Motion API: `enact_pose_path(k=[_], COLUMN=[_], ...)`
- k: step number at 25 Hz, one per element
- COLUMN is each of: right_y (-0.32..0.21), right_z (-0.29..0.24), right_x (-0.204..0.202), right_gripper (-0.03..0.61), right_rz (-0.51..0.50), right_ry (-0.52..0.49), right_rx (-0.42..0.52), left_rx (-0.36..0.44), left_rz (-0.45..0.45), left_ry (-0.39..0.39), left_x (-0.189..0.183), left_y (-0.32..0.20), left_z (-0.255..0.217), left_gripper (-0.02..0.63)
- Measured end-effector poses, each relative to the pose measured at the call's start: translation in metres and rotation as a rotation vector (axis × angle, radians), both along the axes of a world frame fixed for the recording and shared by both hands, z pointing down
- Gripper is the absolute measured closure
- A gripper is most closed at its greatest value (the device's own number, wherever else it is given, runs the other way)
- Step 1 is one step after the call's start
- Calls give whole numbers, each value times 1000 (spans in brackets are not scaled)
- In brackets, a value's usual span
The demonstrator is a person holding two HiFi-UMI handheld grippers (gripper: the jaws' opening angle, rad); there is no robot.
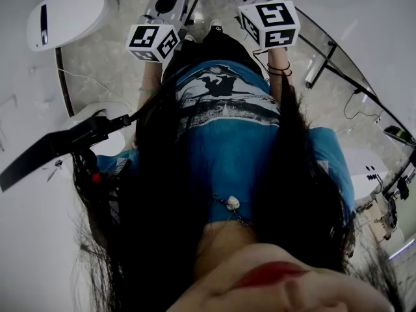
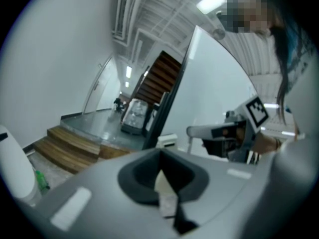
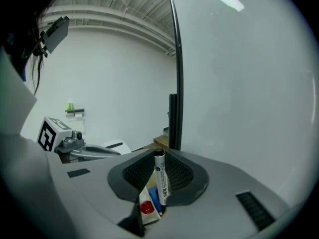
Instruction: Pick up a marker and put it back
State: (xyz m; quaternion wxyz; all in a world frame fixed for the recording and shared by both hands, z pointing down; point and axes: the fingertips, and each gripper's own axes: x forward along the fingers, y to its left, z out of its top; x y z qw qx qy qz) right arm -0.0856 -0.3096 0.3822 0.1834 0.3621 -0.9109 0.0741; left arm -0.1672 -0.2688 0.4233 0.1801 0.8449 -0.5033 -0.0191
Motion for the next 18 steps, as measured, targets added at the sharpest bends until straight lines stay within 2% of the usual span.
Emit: enact_pose_path(k=[8, 18], right_y=[5, 7], right_z=[-38, -52], right_x=[22, 30], right_gripper=[508, 508], right_rz=[54, 86], right_ry=[-143, -156], right_rx=[40, 79], left_rx=[2, -11], left_rz=[25, 61], left_ry=[24, -36], left_x=[6, 10], left_y=[0, 0], left_z=[-2, 1], left_gripper=[614, 614])
